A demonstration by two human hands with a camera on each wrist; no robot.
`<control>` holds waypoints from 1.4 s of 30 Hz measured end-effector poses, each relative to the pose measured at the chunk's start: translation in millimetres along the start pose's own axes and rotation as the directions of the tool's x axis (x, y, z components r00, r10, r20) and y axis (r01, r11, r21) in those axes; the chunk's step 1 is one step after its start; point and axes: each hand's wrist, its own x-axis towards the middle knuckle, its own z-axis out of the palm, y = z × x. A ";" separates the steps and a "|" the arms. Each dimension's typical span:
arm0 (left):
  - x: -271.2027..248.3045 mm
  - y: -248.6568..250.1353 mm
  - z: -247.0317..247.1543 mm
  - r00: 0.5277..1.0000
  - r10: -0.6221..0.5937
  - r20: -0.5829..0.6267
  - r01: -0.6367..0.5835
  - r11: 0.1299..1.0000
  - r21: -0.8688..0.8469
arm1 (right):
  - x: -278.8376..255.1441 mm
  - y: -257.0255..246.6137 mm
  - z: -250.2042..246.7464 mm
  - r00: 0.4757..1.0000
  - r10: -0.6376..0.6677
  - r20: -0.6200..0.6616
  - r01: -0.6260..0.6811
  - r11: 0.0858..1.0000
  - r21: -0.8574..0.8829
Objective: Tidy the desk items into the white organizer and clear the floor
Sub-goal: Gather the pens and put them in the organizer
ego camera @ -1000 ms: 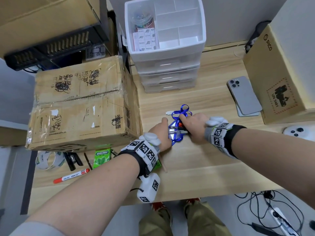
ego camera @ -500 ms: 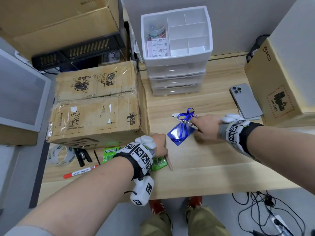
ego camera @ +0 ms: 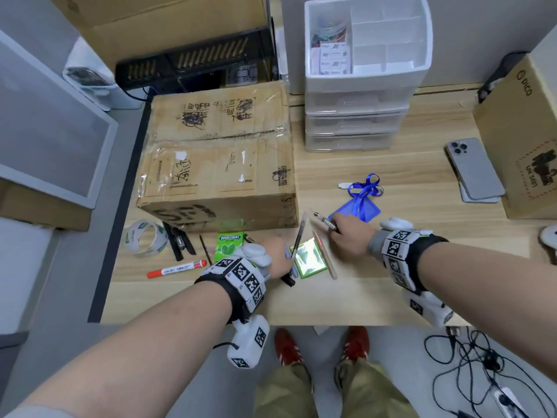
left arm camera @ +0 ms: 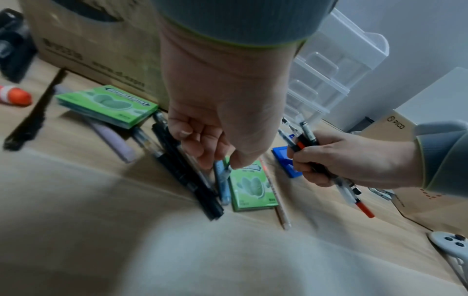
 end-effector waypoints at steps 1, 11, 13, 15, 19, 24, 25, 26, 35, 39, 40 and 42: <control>-3.1 -5.7 2.3 1.000 0.007 -0.023 -0.008 0.999 -0.034 | 0.5 -5.4 8.9 1.000 0.007 -0.011 -0.007 1.000 0.005; 4.9 -5.0 20.5 0.995 -0.001 -0.098 -0.002 1.000 -0.030 | -4.7 -12.8 35.5 0.990 0.115 -0.082 -0.116 0.993 -0.008; 9.4 0.5 21.8 0.996 -0.009 -0.091 0.008 1.000 -0.012 | -9.0 -10.6 33.1 0.985 0.145 -0.096 -0.150 0.987 -0.053; 15.8 8.8 24.7 0.996 -0.029 -0.090 0.030 0.999 0.012 | -14.8 -6.0 30.2 0.979 0.163 -0.119 -0.176 0.978 -0.113; 21.9 19.4 18.3 0.997 -0.073 -0.015 0.074 0.993 0.097 | -22.3 -3.2 23.1 0.973 0.172 -0.152 -0.188 0.977 -0.103; 11.3 21.9 6.8 0.995 -0.088 -0.040 0.089 0.996 0.010 | -25.4 -8.6 11.9 0.981 0.123 -0.149 -0.124 0.992 0.005; 5.1 20.6 3.8 0.997 -0.061 -0.044 0.060 0.998 -0.016 | -25.2 -12.6 9.6 0.984 0.107 -0.145 -0.105 0.994 0.018; 0.0 18.2 2.8 0.999 -0.023 -0.038 0.021 0.999 -0.047 | -24.1 -17.1 8.4 0.986 0.088 -0.144 -0.085 0.996 0.022; -54.4 -49.4 -8.0 0.973 -0.080 0.217 0.105 0.989 -0.106 | -1.1 -63.7 23.1 0.993 -0.007 -0.120 0.026 0.987 0.159; -68.3 -84.4 9.5 0.968 -0.159 0.195 0.196 0.962 -0.189 | -2.6 -59.8 39.3 0.980 0.051 -0.194 -0.001 0.968 0.252; -72.2 -91.2 14.1 0.969 -0.179 0.171 0.212 0.957 -0.200 | -2.9 -58.2 43.4 0.978 0.057 -0.202 -0.007 0.970 0.241; -75.4 -94.4 18.3 0.970 -0.203 0.132 0.225 0.958 -0.177 | -4.7 -53.5 46.4 0.971 0.089 -0.222 -0.033 0.969 0.244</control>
